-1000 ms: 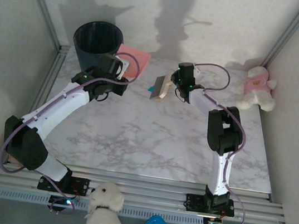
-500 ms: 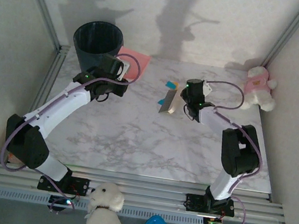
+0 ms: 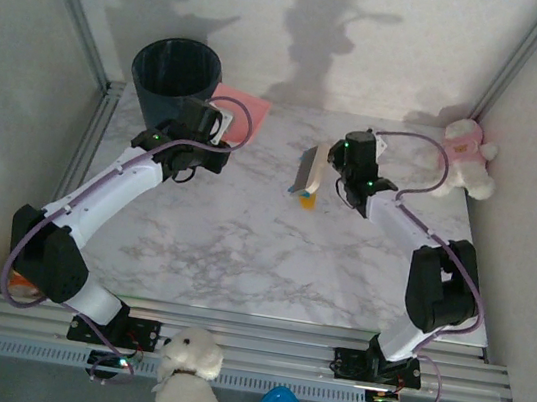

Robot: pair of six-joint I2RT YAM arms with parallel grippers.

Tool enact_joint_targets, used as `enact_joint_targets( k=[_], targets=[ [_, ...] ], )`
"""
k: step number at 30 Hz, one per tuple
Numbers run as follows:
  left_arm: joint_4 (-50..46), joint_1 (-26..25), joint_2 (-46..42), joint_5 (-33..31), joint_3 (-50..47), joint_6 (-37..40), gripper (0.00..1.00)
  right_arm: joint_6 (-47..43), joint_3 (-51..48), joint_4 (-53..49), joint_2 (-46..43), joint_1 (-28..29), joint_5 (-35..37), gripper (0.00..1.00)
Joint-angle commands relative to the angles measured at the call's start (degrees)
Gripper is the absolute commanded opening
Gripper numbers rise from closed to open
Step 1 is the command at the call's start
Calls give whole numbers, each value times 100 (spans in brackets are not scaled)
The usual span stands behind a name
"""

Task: Sweep away the paper scraps from the table

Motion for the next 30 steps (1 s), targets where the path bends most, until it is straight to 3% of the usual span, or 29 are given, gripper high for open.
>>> enact_joint_targets(
  k=[1, 9, 16, 20, 30],
  targets=[
    [-69, 24, 4, -1, 94, 116, 0, -94, 521, 264, 320, -250, -380, 0],
    [-74, 13, 13, 10, 90, 116, 0, 323, 1561, 304, 1456, -656, -930, 0],
    [-96, 15, 47, 19, 98, 115, 0, 574, 2056, -58, 2076, -778, -857, 0],
    [-94, 13, 47, 30, 89, 118, 0, 634, 1844, -259, 2061, -790, -764, 0],
    [-124, 6, 97, 84, 106, 124, 0, 945, 177, 7, 1149, -733, -421, 0]
  ],
)
